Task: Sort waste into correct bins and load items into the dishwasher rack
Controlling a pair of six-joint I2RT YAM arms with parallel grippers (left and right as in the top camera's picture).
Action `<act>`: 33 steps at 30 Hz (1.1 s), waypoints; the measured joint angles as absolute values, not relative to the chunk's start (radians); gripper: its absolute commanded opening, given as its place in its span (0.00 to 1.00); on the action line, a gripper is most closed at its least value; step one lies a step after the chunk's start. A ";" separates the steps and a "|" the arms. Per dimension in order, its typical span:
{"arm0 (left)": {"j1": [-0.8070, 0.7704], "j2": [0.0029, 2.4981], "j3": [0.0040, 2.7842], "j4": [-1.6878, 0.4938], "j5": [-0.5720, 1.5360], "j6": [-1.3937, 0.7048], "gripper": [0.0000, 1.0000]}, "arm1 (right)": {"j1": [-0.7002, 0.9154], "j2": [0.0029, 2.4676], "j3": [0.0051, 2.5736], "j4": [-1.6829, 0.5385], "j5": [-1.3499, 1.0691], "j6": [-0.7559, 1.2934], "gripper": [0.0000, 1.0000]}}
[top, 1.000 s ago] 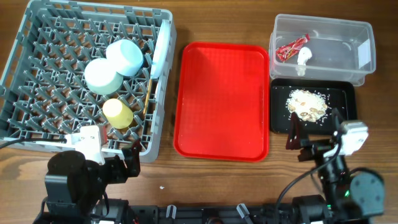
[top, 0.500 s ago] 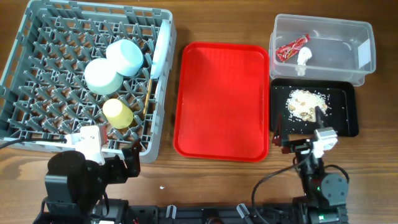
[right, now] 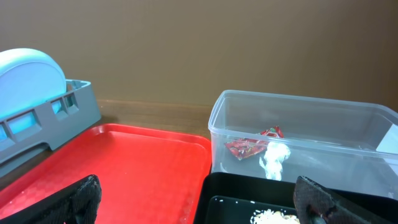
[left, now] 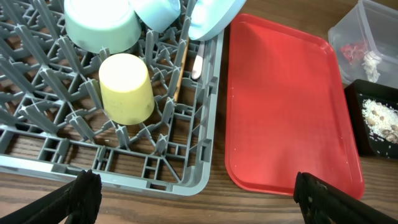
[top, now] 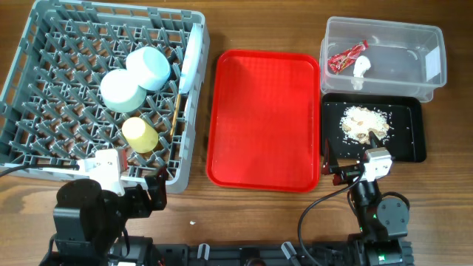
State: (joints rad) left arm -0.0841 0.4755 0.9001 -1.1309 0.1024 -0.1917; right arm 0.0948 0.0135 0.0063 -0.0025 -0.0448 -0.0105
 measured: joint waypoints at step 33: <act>0.049 0.164 0.437 -0.576 0.077 -0.180 1.00 | 0.095 0.014 0.006 -0.002 -0.045 -0.014 1.00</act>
